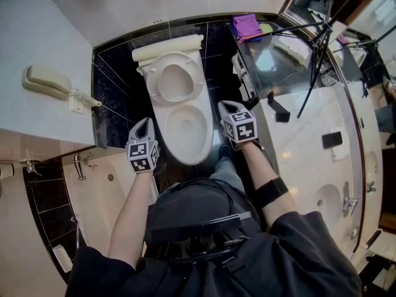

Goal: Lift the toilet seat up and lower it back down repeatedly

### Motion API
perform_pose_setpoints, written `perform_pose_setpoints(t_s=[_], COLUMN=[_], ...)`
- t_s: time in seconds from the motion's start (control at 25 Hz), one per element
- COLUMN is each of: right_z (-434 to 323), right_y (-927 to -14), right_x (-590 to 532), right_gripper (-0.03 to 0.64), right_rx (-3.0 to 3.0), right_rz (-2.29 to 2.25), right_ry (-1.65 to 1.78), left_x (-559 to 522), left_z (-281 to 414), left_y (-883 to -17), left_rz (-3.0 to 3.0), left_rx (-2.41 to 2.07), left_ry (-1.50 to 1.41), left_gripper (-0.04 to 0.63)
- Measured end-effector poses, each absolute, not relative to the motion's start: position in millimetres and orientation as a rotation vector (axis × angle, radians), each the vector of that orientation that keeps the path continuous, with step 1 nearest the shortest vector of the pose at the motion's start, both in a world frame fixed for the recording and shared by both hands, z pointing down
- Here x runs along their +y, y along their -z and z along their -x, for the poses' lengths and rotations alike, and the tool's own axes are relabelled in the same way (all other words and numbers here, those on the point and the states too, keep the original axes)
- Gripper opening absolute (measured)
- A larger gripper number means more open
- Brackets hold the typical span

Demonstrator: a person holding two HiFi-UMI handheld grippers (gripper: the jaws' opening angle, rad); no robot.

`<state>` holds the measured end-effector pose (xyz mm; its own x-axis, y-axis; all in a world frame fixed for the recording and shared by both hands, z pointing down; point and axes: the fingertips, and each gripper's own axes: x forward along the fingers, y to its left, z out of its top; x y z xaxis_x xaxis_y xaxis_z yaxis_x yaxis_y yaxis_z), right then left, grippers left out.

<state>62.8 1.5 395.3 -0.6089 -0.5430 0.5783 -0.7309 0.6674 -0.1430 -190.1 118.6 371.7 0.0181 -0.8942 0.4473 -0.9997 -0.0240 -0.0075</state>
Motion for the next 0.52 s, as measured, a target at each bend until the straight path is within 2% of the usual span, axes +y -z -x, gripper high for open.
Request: perform_pose_setpoints(t_s=[0.52], right_z=[-59.2], right_y=[-394.7], right_x=[-0.2], right_gripper=[0.012], right_rx=[-2.384], right_rz=[-0.965], right_ry=[-0.515], left_x=[115.4], left_z=[194.4], left_y=[-363.0], left_rz=[-1.997], left_rx=[-1.957], left_ry=[-0.457], left_gripper=[0.000])
